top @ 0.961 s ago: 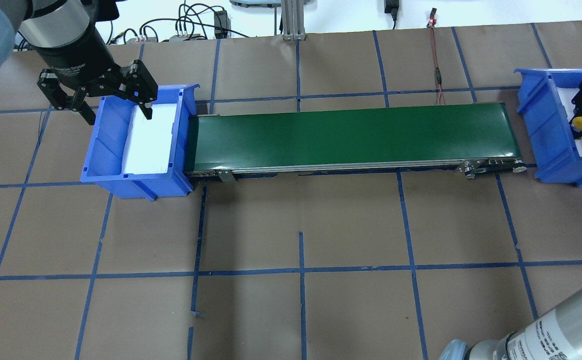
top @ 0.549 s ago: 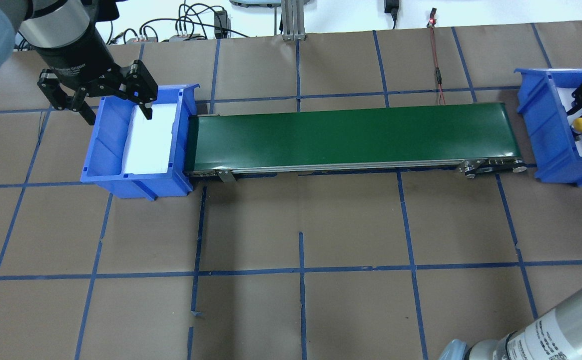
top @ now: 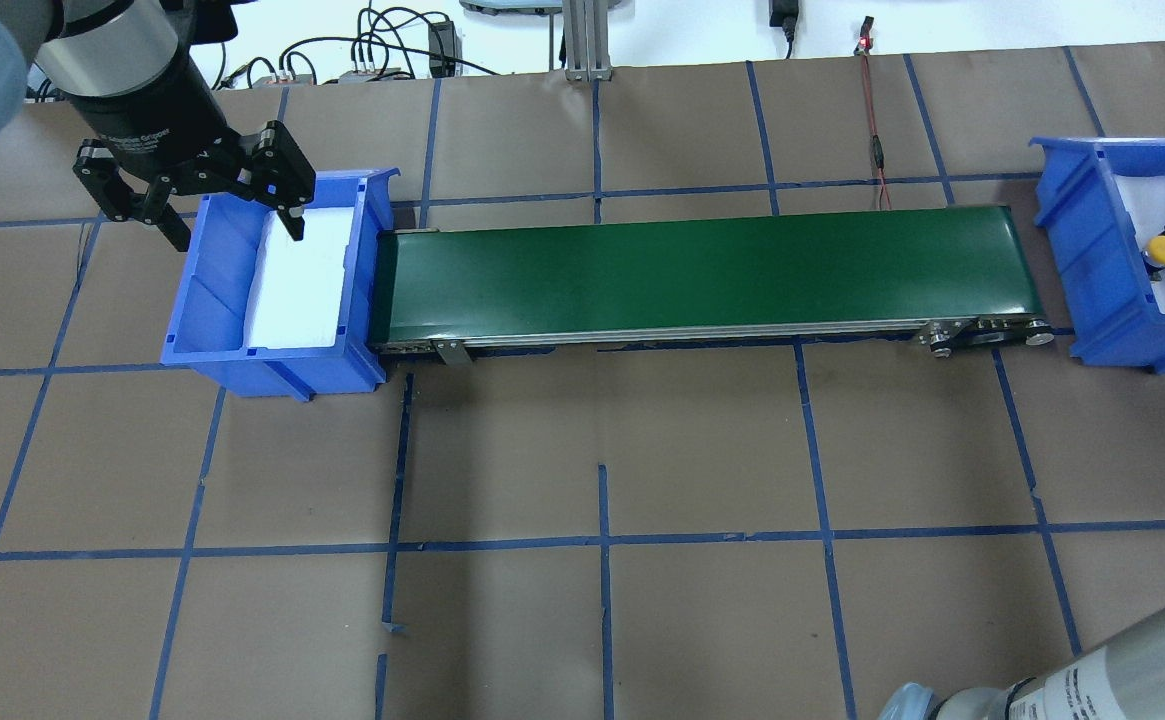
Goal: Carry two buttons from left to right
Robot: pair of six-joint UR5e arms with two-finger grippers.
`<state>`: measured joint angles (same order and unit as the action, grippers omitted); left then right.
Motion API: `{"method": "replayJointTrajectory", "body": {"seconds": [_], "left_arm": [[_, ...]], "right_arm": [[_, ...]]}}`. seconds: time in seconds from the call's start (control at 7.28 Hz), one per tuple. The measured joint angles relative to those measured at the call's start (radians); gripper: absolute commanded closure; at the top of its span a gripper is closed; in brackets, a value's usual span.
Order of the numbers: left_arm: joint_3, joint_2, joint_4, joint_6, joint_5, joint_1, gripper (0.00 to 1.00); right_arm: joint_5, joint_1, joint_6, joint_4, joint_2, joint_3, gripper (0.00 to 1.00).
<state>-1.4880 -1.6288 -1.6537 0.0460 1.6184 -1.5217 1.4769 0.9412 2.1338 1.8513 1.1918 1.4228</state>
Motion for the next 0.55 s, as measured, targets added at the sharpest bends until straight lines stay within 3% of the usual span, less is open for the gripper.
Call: {"method": "replayJointTrajectory", "body": {"seconds": [0.55], "left_arm": [[0.0, 0.0, 0.0, 0.0, 0.0, 0.0, 0.0]], "right_arm": [[-0.009, 0.208, -0.643, -0.261, 0.159, -0.023, 0.0]]}}
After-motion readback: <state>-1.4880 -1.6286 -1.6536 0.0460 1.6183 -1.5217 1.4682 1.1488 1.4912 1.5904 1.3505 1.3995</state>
